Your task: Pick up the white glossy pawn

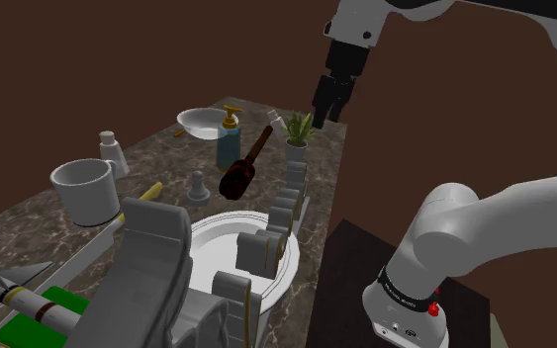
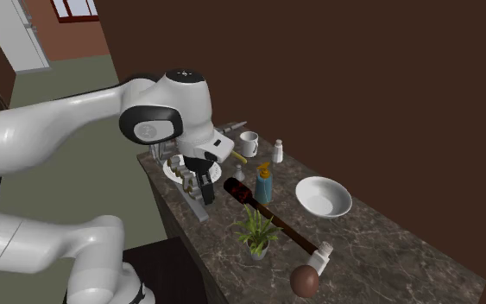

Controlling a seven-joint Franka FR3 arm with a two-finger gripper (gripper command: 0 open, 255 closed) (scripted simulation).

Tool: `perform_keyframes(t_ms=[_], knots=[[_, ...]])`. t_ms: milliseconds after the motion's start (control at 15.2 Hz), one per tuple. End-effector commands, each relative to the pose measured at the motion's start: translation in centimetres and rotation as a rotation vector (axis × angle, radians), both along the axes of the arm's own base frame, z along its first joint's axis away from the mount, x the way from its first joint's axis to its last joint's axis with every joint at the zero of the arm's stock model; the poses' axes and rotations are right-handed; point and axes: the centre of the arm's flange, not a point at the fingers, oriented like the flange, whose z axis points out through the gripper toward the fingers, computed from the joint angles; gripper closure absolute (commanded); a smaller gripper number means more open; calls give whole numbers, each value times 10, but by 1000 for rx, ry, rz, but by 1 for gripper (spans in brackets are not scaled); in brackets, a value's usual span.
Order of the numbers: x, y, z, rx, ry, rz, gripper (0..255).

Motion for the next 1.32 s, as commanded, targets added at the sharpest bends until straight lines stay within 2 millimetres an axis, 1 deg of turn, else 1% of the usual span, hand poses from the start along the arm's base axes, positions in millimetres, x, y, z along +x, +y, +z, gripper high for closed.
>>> perform_keyframes(t_ms=[0, 1254], knots=[[0, 0, 0, 0, 0, 0, 0], [143, 195, -77, -44, -15, -34, 0]])
